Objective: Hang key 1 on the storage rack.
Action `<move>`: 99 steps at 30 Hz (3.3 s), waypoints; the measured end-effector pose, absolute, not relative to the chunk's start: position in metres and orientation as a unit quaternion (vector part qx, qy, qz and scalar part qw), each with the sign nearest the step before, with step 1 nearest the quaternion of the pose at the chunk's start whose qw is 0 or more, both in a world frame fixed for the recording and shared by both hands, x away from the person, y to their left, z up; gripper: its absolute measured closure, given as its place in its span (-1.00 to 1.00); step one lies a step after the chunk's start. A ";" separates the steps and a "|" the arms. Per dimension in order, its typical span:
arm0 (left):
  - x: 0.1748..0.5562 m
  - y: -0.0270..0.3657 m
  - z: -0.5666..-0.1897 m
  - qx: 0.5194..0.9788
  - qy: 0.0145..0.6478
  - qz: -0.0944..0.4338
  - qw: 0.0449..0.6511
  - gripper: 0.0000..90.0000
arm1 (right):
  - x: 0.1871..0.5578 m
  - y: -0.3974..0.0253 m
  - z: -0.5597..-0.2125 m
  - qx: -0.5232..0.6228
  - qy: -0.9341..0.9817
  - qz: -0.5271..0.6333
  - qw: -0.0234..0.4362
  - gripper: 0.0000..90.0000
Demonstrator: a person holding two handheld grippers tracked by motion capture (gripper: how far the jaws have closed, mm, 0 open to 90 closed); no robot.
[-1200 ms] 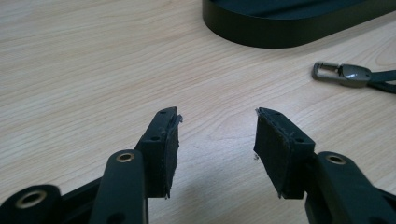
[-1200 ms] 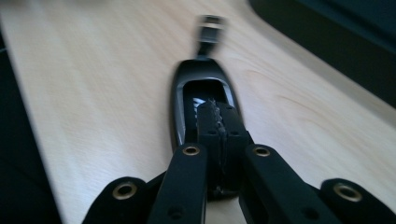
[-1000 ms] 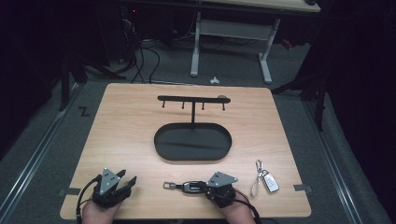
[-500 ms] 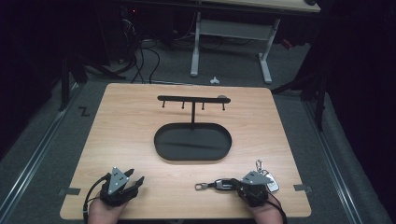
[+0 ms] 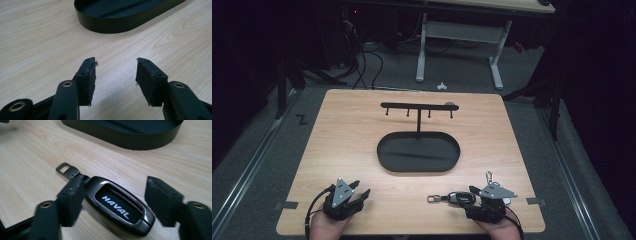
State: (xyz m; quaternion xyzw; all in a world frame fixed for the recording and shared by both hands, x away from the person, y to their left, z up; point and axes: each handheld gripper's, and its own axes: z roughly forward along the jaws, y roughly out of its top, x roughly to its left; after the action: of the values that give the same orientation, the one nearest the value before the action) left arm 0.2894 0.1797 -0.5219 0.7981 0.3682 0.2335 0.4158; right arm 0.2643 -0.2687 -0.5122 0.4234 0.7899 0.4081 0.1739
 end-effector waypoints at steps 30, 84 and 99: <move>0.293 0.179 -0.520 0.796 0.368 0.225 0.425 0.12 | 0.263 -0.274 -0.523 0.450 0.800 0.363 0.163 0.01; 0.295 0.180 -0.518 0.788 0.354 0.202 0.462 -0.27 | 0.321 -0.259 -0.466 0.466 0.879 0.073 0.070 -0.13; 0.295 0.181 -0.518 0.789 0.350 0.225 0.453 -0.37 | 0.339 -0.231 -0.460 0.413 0.908 0.053 0.057 -0.18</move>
State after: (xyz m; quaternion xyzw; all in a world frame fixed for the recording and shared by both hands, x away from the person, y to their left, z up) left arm 0.2952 0.1809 -0.5178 0.7888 0.3499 0.2249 0.4525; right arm 0.3386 -0.2314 -0.4596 0.4126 0.9076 0.0526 0.0573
